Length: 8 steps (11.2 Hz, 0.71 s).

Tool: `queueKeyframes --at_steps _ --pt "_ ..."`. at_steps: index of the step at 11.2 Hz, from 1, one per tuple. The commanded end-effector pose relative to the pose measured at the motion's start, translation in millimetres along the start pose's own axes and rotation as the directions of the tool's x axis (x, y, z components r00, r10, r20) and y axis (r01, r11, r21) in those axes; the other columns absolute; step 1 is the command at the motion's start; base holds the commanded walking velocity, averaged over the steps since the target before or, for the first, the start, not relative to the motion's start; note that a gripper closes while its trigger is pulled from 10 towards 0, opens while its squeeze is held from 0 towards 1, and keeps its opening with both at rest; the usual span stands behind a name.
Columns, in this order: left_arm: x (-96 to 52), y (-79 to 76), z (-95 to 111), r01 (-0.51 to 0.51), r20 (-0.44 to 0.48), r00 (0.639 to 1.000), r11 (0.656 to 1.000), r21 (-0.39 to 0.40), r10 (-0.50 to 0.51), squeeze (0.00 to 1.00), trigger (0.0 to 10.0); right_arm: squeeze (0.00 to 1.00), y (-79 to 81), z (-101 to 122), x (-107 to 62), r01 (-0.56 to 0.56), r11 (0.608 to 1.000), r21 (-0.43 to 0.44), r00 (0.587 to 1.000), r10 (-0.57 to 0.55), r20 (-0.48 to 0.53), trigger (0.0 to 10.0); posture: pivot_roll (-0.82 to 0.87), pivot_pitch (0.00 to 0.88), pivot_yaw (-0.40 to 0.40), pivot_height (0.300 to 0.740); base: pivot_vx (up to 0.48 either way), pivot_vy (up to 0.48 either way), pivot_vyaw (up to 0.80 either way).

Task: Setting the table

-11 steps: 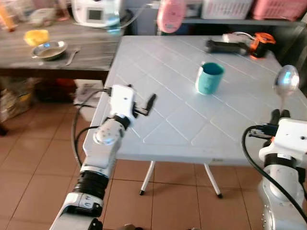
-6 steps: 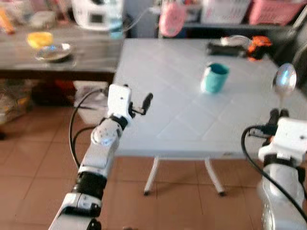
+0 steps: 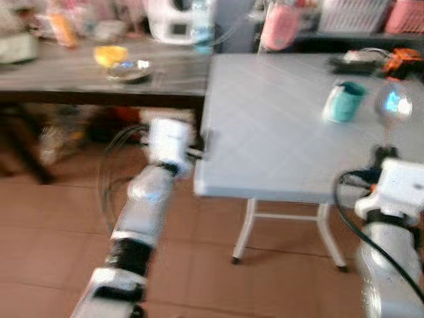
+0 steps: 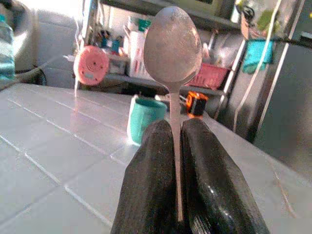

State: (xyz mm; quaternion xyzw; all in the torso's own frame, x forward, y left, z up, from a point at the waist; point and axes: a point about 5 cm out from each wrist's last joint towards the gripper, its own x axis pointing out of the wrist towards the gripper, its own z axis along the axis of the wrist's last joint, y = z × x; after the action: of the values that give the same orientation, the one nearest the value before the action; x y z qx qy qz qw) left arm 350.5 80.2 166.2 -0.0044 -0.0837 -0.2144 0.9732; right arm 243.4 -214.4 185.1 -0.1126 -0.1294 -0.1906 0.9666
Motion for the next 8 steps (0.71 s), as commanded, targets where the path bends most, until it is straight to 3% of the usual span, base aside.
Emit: queueKeyframes --at_steps 1,8 --pt "-0.7 7.7 2.0 -0.021 0.002 1.0 0.999 0.026 0.021 0.0 10.0 0.0 0.0 3.6 0.4 0.006 1.0 0.007 1.0 -0.006 0.017 10.0 0.06 0.086 0.019 0.74 0.0 0.428 0.0" --pt "0.2 4.2 0.8 -0.012 0.005 1.0 1.0 0.027 0.012 0.0 10.0 0.0 1.7 0.5 -0.9 -0.001 1.0 0.009 1.0 0.001 0.016 10.0 0.07 0.074 0.028 0.74 0.0 0.48 0.0"
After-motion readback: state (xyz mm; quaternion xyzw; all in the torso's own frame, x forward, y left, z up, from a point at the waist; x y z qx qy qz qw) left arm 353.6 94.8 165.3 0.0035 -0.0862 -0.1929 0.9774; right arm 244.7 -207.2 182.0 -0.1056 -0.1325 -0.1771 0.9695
